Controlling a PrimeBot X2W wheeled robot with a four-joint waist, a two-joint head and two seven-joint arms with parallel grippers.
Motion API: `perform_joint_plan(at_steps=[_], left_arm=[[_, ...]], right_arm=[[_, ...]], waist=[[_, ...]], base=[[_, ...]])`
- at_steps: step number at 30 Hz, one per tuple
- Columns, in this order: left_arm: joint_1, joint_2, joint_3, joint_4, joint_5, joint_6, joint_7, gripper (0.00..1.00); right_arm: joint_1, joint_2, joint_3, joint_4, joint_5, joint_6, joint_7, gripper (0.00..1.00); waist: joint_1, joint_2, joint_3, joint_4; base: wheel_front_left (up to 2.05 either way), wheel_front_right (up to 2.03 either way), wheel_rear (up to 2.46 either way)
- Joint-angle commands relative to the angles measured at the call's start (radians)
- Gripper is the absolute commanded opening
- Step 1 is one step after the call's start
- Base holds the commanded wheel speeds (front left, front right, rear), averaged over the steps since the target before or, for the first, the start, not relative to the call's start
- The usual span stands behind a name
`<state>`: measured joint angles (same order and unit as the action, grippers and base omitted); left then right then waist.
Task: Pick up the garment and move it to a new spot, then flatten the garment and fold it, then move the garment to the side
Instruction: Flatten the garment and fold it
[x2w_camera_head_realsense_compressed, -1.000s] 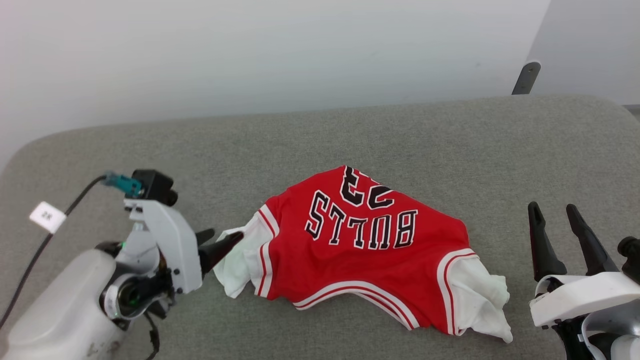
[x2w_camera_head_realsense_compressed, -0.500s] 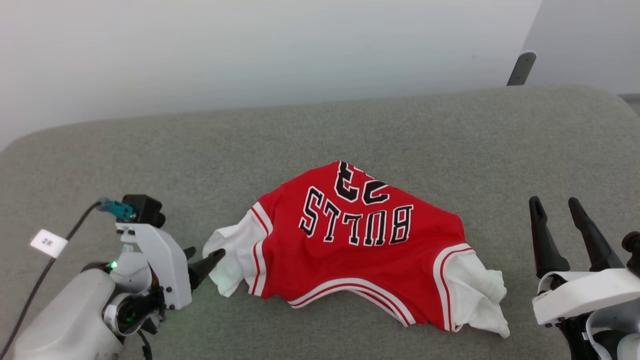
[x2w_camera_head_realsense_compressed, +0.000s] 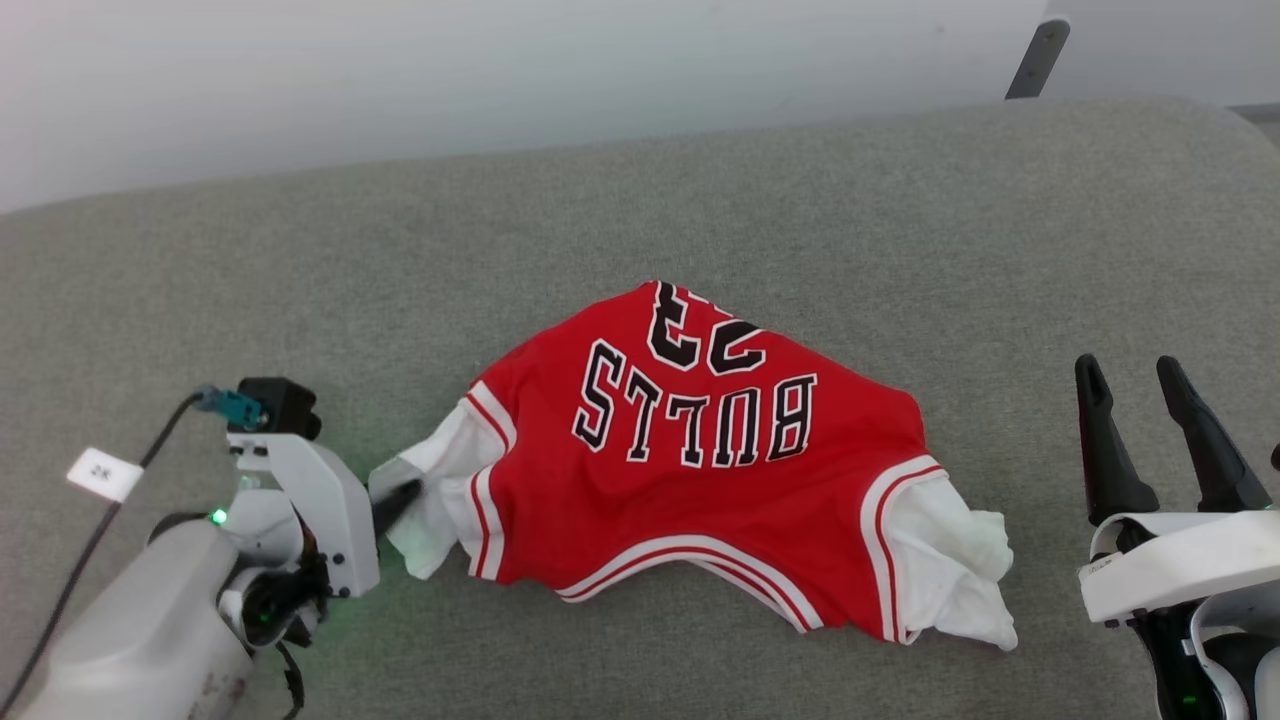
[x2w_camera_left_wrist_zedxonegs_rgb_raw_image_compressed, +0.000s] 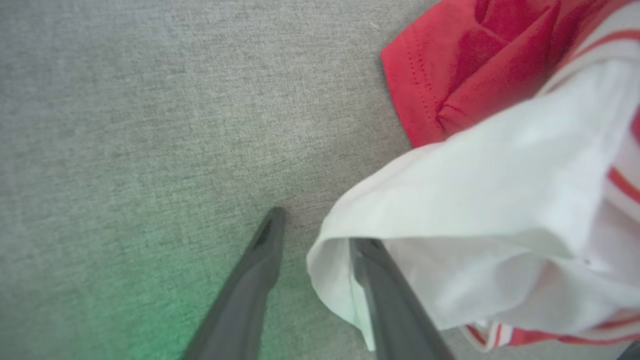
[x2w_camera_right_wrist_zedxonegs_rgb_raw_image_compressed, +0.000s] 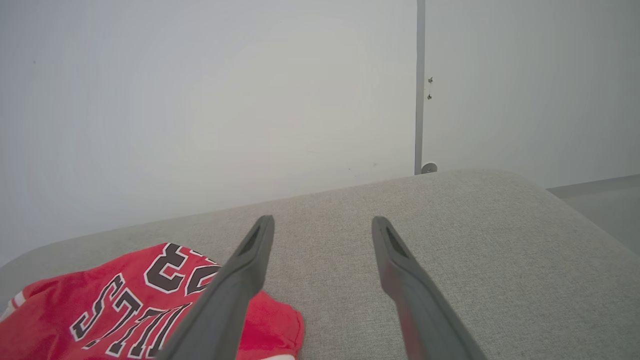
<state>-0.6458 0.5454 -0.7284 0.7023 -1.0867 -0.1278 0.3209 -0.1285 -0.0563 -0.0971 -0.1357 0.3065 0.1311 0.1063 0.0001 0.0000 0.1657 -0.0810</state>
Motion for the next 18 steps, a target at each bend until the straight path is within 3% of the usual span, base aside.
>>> perform_joint_plan(at_steps=[1,10,18], left_arm=[[-0.004,-0.004,-0.024,0.017,-0.01,-0.004,0.019,0.0],[-0.073,0.044,-0.068,0.04,-0.032,-0.001,0.054,0.0],[-0.11,0.136,-0.073,0.038,-0.034,0.0,0.096,0.0]], right_arm=[[-0.008,-0.001,-0.006,-0.005,-0.003,-0.001,0.002,1.0],[-0.017,0.0,-0.005,-0.002,-0.008,-0.001,0.003,1.0],[-0.005,-0.005,-0.005,0.005,0.0,-0.001,0.008,1.0]], waist=[[-0.0001,0.0,0.015,0.001],[-0.0001,0.0,0.014,0.025],[-0.0001,0.0,-0.004,0.058]], base=[[0.0,0.0,0.0],[0.0,0.0,0.0],[0.0,0.0,0.0]])
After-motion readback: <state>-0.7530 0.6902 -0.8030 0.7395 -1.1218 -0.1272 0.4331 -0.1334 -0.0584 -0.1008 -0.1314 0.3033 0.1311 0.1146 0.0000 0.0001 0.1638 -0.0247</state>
